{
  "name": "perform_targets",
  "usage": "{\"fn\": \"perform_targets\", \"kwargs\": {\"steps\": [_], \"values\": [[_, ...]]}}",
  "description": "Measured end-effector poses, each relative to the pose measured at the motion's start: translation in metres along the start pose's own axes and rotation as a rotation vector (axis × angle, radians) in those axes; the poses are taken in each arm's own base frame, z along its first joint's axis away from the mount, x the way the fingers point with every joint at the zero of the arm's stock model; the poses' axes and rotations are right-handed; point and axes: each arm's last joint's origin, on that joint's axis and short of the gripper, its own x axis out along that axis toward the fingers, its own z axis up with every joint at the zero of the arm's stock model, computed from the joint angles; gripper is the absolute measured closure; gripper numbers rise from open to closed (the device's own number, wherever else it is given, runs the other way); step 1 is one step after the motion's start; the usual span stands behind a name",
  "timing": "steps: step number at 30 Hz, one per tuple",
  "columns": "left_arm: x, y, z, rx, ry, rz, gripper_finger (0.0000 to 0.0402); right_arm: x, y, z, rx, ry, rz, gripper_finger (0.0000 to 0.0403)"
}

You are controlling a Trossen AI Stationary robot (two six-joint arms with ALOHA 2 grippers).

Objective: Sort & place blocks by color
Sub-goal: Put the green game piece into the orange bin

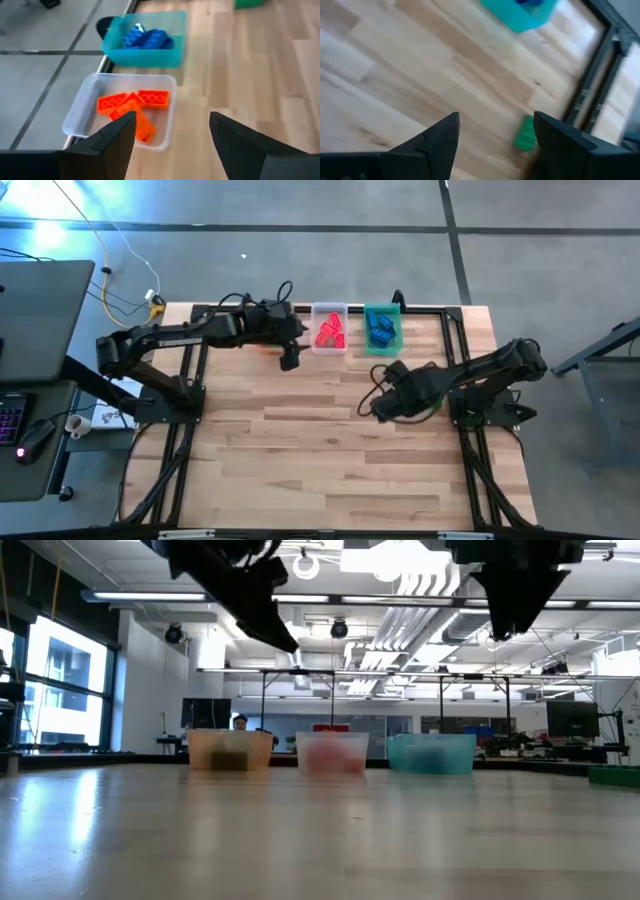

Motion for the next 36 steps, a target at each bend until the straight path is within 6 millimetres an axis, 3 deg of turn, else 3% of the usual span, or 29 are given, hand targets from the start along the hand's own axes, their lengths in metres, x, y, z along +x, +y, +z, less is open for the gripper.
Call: {"fn": "perform_targets", "kwargs": {"steps": [5,14,19,31,36], "values": [[-0.017,-0.019,0.002,0.028,0.028,-0.062,0.0162,0.022,0.009,-0.016,0.002,0.056,0.001,0.016],[-0.027,-0.041,0.006,0.084,0.048,-0.052,0.0162,0.08,-0.008,-0.05,-0.005,0.265,-0.223,0.016],[-0.027,-0.043,0.007,0.094,0.054,-0.017,0.0161,0.097,-0.021,-0.053,0.028,0.316,-0.259,0.016],[-0.027,-0.043,0.006,0.106,0.055,-0.018,0.0161,0.133,-0.055,-0.059,0.235,0.343,-0.146,0.016],[-0.027,-0.043,0.006,0.11,0.055,-0.018,0.0162,0.137,-0.059,-0.054,0.28,0.351,-0.131,0.016]]}}
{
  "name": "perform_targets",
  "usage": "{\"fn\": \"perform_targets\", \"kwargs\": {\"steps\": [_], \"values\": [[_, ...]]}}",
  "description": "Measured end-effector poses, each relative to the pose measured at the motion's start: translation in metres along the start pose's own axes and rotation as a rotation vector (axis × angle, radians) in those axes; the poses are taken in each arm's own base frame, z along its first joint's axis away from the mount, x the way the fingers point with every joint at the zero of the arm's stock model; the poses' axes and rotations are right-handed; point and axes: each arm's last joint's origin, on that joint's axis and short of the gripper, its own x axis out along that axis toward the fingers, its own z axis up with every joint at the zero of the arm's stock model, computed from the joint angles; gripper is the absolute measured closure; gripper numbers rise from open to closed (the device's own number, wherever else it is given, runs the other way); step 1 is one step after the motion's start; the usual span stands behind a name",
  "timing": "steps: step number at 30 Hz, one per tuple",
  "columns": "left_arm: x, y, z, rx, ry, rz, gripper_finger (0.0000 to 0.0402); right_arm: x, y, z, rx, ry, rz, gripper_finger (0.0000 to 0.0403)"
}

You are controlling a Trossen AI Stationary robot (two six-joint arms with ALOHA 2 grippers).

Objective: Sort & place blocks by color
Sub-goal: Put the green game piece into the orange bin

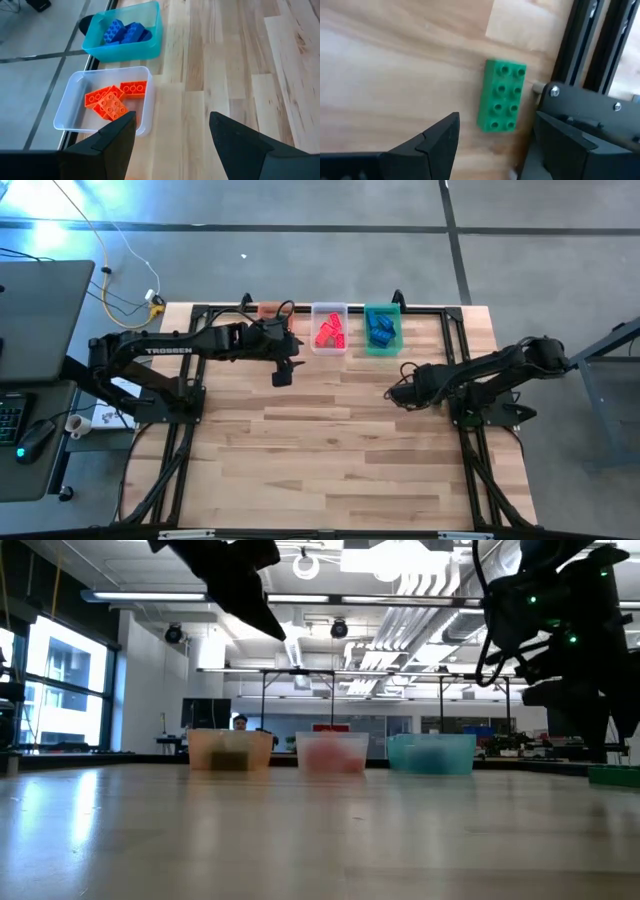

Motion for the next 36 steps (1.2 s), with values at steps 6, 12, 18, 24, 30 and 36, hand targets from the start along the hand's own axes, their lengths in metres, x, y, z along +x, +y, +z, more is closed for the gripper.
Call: {"fn": "perform_targets", "kwargs": {"steps": [6,12,18,24,30,36], "values": [[0.0,0.0,0.0,0.0,0.0,0.0,0.0161,0.003,-0.004,0.016,-0.019,0.02,-0.016,0.016],[0.0,0.0,0.0,0.0,0.0,-0.001,0.0161,0.008,-0.011,0.034,-0.093,0.085,-0.007,0.016],[0.0,0.0,0.0,0.0,0.0,-0.001,0.0162,0.021,-0.015,0.044,-0.093,0.165,0.059,0.0167],[0.0,0.0,0.0,0.011,0.0,-0.001,0.0161,0.034,-0.018,0.043,-0.061,0.188,0.059,0.0173],[0.0,0.0,0.0,0.011,0.001,-0.002,0.0162,0.035,-0.017,0.044,-0.038,0.177,0.069,0.0174],[0.0,0.0,0.0,0.011,0.002,-0.002,0.0161,0.044,-0.02,0.047,-0.008,0.198,0.08,0.0174]]}}
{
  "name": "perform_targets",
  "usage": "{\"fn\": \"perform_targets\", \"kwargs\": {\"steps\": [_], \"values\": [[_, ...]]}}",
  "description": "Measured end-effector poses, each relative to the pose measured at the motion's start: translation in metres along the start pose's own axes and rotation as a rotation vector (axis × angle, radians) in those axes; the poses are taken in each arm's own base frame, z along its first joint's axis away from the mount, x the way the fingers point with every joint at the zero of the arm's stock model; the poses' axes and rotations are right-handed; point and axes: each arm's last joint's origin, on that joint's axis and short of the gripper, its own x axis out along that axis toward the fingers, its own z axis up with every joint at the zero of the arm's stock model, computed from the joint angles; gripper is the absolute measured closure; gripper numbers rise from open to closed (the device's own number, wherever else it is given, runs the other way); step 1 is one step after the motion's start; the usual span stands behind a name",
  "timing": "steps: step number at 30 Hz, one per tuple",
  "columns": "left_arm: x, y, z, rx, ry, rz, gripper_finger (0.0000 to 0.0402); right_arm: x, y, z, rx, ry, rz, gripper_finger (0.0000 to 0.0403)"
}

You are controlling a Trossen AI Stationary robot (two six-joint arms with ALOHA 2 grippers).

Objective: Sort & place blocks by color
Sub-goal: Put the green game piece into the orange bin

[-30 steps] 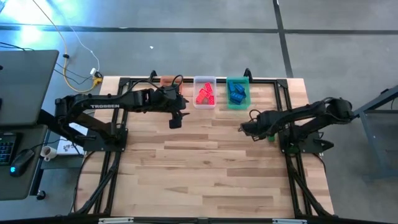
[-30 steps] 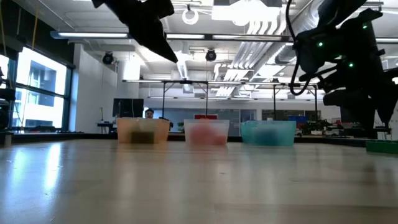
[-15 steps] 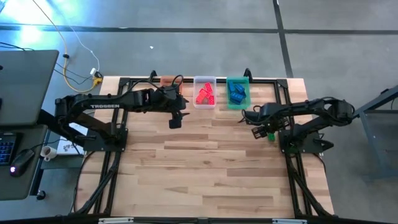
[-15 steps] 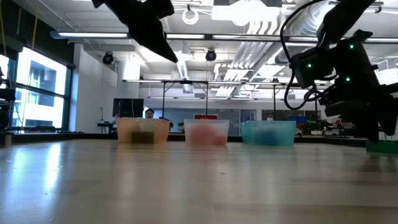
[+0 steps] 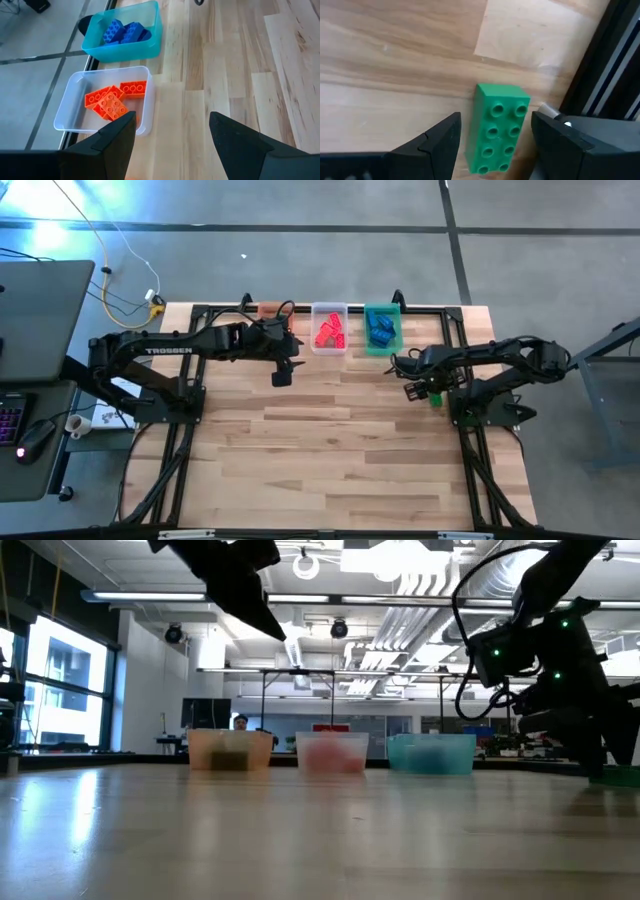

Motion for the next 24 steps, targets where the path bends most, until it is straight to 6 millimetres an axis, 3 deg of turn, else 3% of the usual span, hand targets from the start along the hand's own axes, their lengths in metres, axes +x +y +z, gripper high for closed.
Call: {"fn": "perform_targets", "kwargs": {"steps": [10,21,24], "values": [[0.0,-0.001,-0.002,0.002,0.024,-0.008,0.0162,0.018,-0.006,0.003,0.017,0.049,0.069,0.0181],[0.0,-0.002,-0.005,-0.023,0.052,-0.017,0.0162,0.005,0.002,0.008,-0.033,0.038,0.116,0.0288],[0.0,-0.002,-0.006,-0.031,0.057,-0.019,0.0163,0.005,0.001,0.008,-0.047,0.039,0.113,0.0292]]}}
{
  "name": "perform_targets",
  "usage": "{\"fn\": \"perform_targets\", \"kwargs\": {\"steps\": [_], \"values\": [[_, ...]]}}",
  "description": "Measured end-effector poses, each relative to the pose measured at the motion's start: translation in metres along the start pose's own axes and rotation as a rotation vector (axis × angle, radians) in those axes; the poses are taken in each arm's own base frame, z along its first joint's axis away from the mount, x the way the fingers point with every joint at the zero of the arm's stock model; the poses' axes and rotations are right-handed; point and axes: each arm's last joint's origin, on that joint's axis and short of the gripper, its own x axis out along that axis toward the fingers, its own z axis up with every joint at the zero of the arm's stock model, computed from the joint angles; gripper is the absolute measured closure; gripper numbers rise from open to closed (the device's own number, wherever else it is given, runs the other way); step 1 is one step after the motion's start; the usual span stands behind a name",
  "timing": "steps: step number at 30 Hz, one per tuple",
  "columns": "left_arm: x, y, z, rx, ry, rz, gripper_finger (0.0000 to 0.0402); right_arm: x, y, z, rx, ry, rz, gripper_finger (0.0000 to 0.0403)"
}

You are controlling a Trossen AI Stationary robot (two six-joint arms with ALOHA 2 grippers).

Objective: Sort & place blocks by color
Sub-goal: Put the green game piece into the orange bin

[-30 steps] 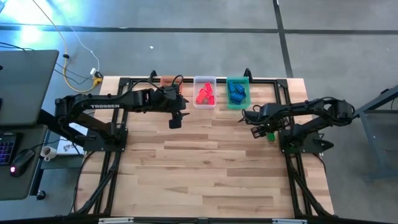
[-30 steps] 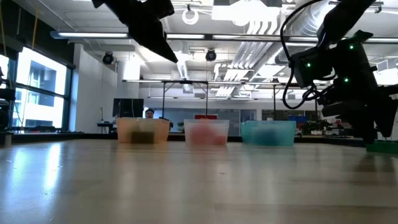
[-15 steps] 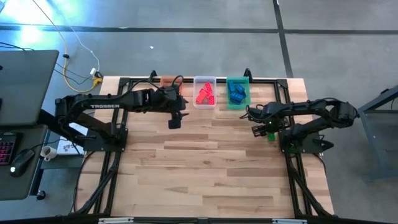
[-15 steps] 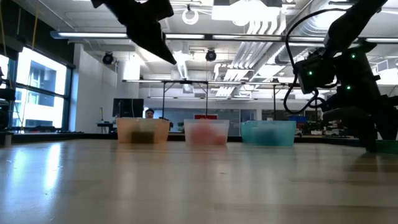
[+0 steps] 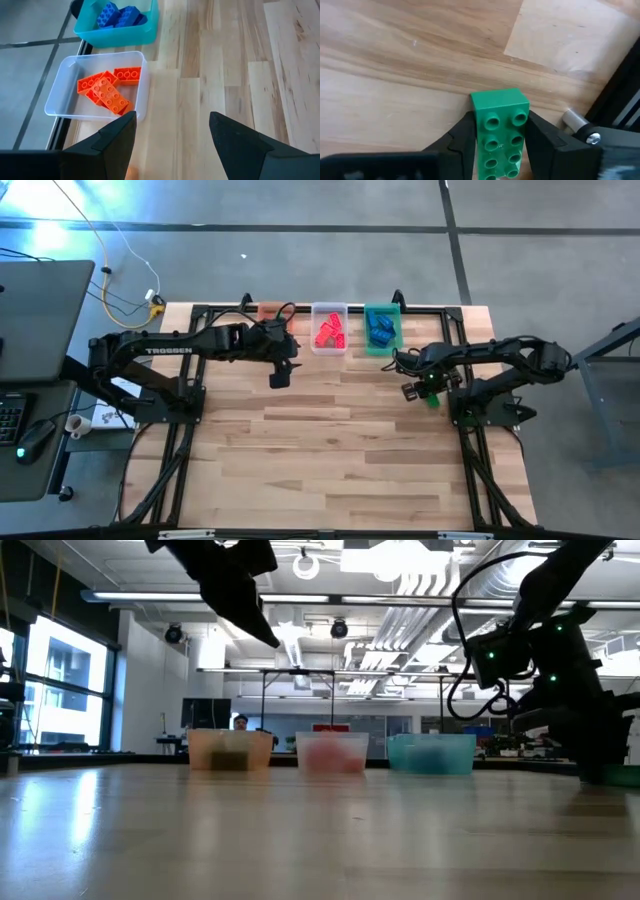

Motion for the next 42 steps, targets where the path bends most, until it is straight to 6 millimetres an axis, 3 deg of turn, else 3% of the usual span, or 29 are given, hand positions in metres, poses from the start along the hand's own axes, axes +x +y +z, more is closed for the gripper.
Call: {"fn": "perform_targets", "kwargs": {"steps": [13,18,30,42], "values": [[0.0,-0.001,-0.001,-0.005,0.013,-0.005,0.0161,0.0,0.005,-0.006,-0.052,-0.017,-0.007,0.0292],[0.0,-0.001,-0.001,-0.008,0.013,-0.005,0.0162,-0.009,0.017,-0.007,-0.094,-0.062,0.043,0.0292],[-0.001,-0.008,0.001,-0.038,0.005,-0.029,0.0161,-0.067,0.06,-0.012,-0.256,-0.32,0.168,0.0292],[-0.004,-0.028,0.006,-0.099,-0.011,-0.086,0.0161,-0.131,0.097,-0.04,-0.488,-0.596,0.318,0.0292]]}}
